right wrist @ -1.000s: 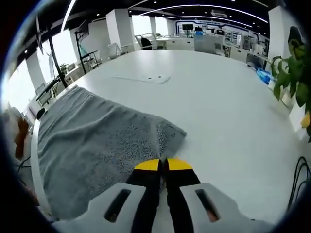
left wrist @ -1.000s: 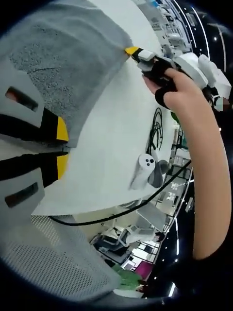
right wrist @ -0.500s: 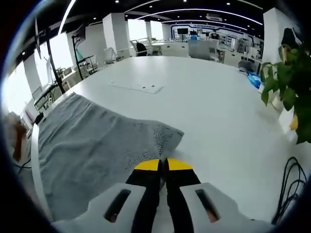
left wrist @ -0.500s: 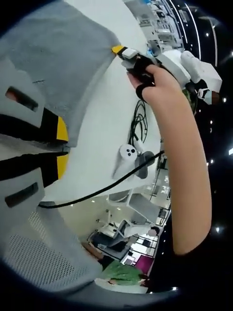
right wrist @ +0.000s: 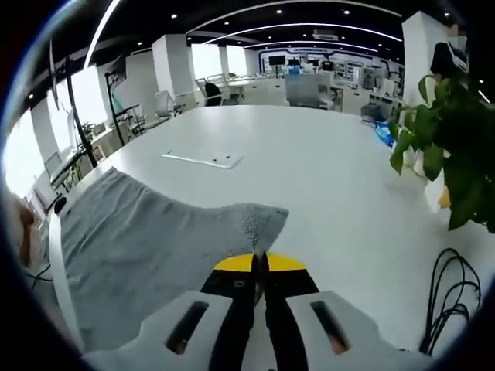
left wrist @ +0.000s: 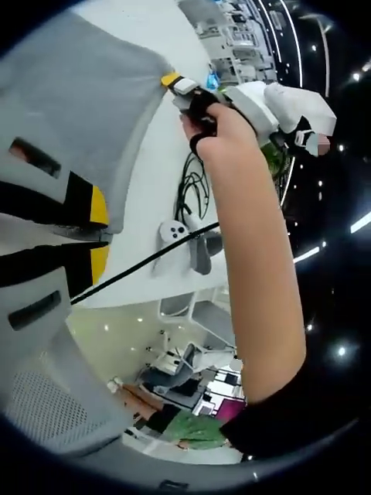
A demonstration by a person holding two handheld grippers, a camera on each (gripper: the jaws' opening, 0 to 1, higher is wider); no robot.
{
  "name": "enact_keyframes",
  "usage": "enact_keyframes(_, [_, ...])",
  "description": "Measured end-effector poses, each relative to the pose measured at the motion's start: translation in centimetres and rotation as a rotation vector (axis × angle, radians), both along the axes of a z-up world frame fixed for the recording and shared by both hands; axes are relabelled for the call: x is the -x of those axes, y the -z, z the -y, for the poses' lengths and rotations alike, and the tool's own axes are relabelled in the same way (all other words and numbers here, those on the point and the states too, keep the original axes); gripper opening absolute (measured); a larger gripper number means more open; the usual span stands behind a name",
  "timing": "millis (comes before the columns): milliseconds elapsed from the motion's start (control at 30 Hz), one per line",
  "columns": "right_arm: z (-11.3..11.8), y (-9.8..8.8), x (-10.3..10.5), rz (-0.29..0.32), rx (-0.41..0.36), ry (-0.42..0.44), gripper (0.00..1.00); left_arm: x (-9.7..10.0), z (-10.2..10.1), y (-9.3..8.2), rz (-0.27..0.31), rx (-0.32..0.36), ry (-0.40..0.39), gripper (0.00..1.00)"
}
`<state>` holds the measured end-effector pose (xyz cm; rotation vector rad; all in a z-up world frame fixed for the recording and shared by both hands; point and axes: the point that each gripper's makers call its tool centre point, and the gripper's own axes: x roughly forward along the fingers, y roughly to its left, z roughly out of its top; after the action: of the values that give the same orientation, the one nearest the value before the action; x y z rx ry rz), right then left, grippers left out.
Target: Fold the towel on the table until its edges align and the towel forms a compact rectangular stack.
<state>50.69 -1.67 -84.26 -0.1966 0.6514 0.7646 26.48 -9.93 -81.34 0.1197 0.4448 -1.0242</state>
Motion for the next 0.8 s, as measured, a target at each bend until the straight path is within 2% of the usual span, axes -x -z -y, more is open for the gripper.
enact_keyframes(233, [1.3, -1.4, -0.2, 0.013, -0.021, 0.037, 0.01, -0.1, 1.1, -1.2, 0.037, 0.011, 0.009, 0.07])
enact_keyframes(367, [1.6, -2.3, -0.2, 0.006, -0.070, 0.069, 0.01, 0.1, 1.2, -1.7, 0.056, -0.001, 0.012, 0.07])
enact_keyframes(467, [1.6, -2.8, 0.0, 0.003, -0.087, 0.077, 0.01, 0.3, 1.0, -2.2, 0.059, 0.011, 0.011, 0.07])
enact_keyframes(633, [0.7, -3.8, 0.6, -0.016, -0.123, 0.081, 0.00, 0.9, 0.1, -2.6, 0.073, -0.013, 0.013, 0.07])
enact_keyframes(800, [-0.6, -5.5, 1.3, -0.016, -0.154, 0.082, 0.00, 1.4, -1.1, -3.9, 0.082, 0.002, -0.010, 0.07])
